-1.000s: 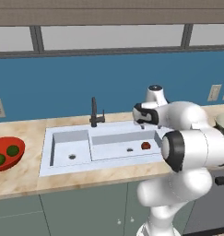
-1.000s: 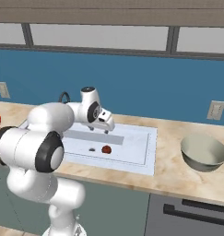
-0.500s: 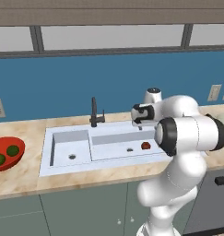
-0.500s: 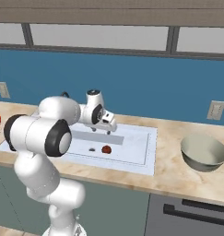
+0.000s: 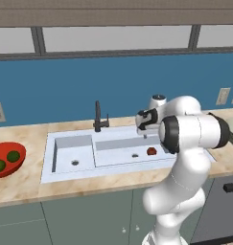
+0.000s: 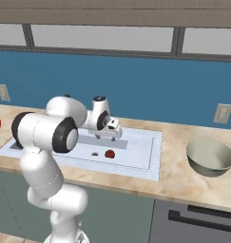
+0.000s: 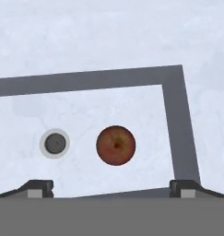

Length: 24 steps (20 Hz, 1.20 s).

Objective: Pick the limes from the cabinet and place them in one bowl. Pick the apple from the sink and place it in the other bowl.

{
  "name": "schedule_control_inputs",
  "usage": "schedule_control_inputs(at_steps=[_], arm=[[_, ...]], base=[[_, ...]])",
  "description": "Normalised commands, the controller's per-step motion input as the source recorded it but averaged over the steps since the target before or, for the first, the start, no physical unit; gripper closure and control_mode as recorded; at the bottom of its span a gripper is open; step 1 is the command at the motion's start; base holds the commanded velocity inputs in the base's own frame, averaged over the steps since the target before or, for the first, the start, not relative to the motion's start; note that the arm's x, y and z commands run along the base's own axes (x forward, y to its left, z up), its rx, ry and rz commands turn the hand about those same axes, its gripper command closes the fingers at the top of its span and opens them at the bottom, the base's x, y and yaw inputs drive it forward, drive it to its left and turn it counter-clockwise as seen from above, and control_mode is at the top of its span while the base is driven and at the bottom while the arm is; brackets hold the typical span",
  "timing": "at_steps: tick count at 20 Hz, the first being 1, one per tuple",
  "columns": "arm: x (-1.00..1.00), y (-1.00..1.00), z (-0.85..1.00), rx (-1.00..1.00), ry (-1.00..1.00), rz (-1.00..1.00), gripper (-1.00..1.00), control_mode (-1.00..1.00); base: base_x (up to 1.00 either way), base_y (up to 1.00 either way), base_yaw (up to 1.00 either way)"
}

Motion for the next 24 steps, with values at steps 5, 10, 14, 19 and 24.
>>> schedule_control_inputs(at_steps=[5,10,14,19,24], arm=[[0.00,0.00,-0.28,0.00,0.03,0.00,-1.00,-1.00],[0.00,-0.04,-0.34,0.00,0.02,0.00,-1.00,-1.00],[0.00,-0.05,-0.36,0.00,0.00,0.00,-1.00,-1.00],[0.00,-0.06,-0.35,0.00,0.01,0.00,-1.00,-1.00],[0.02,-0.03,-0.30,0.00,0.00,0.00,-1.00,-1.00]], base=[[0.00,0.00,0.00],[0.00,0.00,0.00],[0.00,0.00,0.00],[0.00,0.00,0.00],[0.00,0.00,0.00]])
